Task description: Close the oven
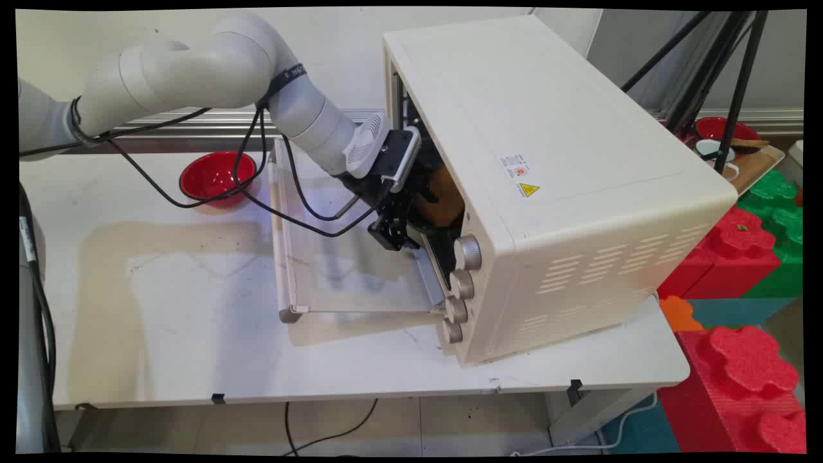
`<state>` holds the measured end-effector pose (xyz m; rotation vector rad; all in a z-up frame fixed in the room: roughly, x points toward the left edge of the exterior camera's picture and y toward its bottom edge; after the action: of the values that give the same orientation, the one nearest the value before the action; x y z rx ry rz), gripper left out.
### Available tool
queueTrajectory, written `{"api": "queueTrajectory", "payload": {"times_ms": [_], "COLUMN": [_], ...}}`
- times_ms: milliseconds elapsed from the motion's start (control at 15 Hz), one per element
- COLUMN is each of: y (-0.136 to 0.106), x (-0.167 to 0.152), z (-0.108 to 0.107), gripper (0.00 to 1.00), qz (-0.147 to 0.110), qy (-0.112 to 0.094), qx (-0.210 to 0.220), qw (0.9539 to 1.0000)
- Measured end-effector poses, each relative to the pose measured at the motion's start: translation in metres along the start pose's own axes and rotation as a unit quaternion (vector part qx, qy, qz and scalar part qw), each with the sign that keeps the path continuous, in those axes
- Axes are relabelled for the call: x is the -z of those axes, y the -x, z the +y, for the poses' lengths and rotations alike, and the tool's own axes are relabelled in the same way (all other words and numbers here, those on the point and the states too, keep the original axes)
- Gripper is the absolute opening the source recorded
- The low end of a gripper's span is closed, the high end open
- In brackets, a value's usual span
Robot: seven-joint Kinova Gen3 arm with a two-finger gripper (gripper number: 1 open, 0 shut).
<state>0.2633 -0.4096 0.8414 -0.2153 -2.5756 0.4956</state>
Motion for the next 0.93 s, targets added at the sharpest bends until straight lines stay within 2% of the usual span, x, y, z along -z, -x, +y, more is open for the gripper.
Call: {"api": "queueTrajectory", "payload": {"times_ms": [600, 933], "y": [0.004, 0.011], "x": [0.020, 0.042], "z": [0.008, 0.015], "gripper": [1.00, 1.00], "qz": [0.014, 0.025], "qy": [-0.019, -0.033], "qx": [0.050, 0.091], "qw": [0.9985, 0.9950]}}
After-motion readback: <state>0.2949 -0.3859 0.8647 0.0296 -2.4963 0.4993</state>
